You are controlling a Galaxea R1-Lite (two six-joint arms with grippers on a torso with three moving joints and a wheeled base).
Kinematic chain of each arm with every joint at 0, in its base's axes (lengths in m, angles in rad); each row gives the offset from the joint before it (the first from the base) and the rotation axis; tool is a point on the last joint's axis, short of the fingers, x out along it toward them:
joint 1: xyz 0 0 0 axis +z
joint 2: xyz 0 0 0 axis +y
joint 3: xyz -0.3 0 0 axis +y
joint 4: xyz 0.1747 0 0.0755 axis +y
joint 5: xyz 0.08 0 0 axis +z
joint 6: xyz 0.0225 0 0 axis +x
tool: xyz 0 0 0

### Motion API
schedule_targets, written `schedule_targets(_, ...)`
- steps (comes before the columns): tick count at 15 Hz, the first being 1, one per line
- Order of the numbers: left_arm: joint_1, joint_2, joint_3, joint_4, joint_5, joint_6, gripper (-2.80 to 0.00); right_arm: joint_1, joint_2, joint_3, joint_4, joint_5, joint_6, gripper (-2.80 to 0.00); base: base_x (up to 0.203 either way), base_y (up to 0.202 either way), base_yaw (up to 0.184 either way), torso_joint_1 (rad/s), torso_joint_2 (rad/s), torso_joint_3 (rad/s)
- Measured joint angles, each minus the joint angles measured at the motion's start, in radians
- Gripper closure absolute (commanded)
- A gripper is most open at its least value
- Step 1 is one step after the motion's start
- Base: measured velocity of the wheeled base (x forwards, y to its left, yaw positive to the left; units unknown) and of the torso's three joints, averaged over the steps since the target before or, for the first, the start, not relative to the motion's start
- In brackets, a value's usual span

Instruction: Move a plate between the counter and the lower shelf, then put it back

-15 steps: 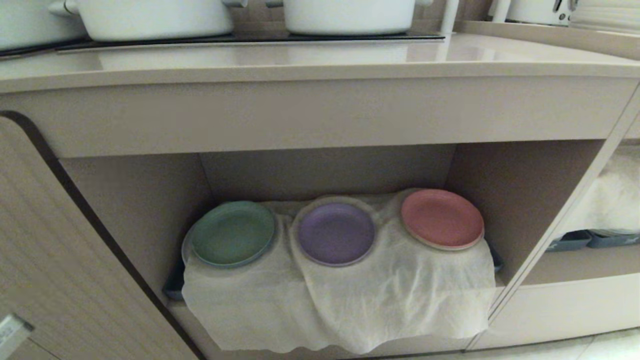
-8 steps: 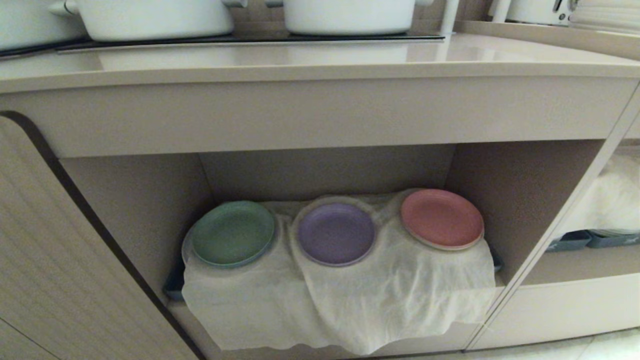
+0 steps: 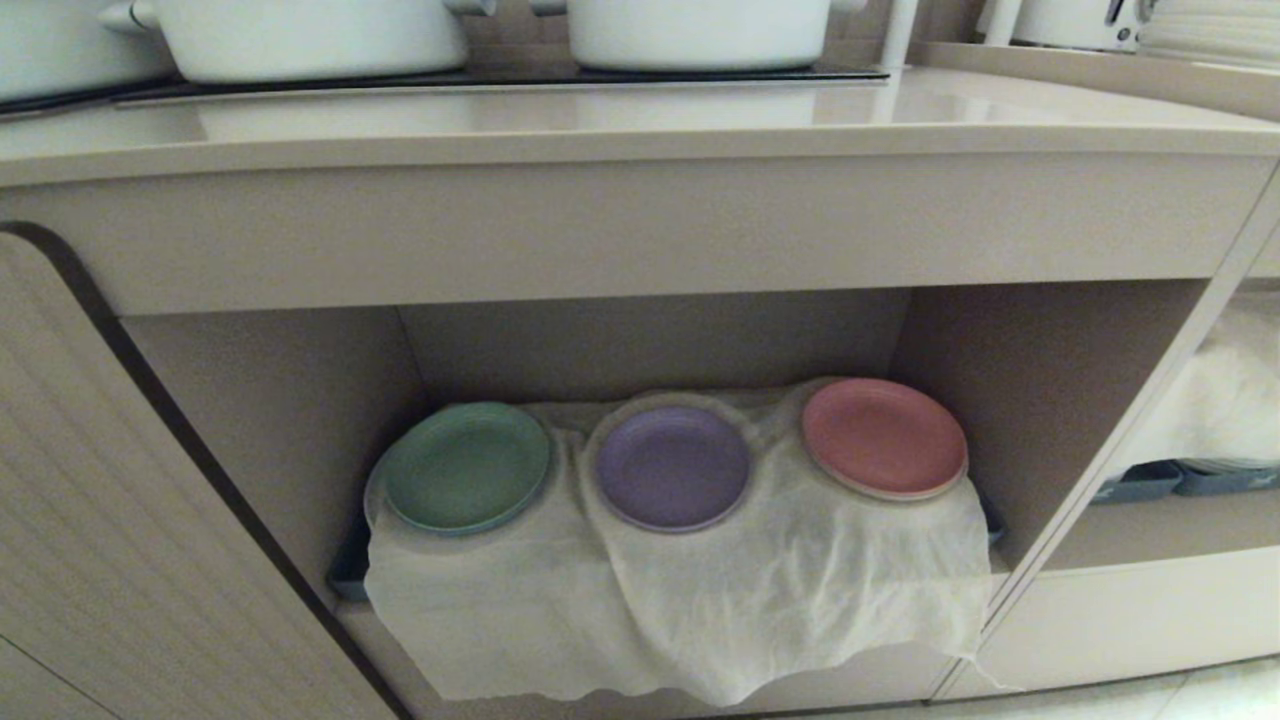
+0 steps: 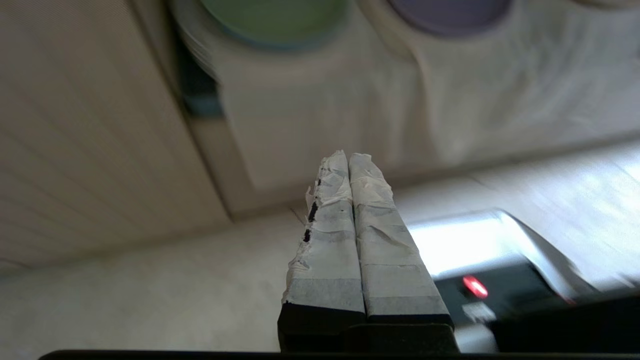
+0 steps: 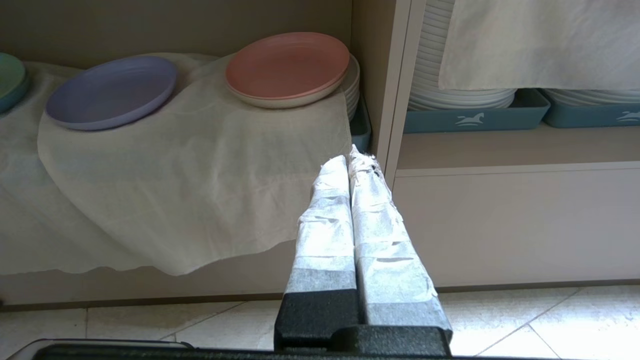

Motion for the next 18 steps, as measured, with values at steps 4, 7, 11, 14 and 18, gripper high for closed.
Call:
schedule_targets(4, 0.091, -0.102, 0.151, -0.248, -0.004, 0.028, 0.00, 0.000, 0.000, 0.000, 0.000, 0.000, 0.000, 0.00, 0.000, 0.000, 0.000, 0.000, 0.00, 0.000)
schedule_targets(7, 0.109, -0.152, 0.266, -0.406, -0.004, 0.104, 0.00, 0.000, 0.000, 0.000, 0.000, 0.000, -0.001, 0.00, 0.000, 0.000, 0.000, 0.000, 0.00, 0.000)
schedule_targets(11, 0.111, -0.174, 0.351, -0.439, -0.003, 0.175, 0.00, 0.000, 0.000, 0.000, 0.000, 0.000, 0.000, 0.00, 0.000, 0.000, 0.000, 0.000, 0.00, 0.000)
schedule_targets(14, 0.084, -0.253, 0.351, -0.386, -0.014, 0.179, 0.00, 0.000, 0.000, 0.000, 0.000, 0.000, -0.001, 0.00, 0.000, 0.000, 0.000, 0.000, 0.00, 0.000)
schedule_targets(18, 0.067, -0.389, 0.302, -0.228, -0.005, 0.194, 0.00, 0.000, 0.000, 0.000, 0.000, 0.000, 0.000, 0.00, 0.000, 0.000, 0.000, 0.000, 0.00, 0.000)
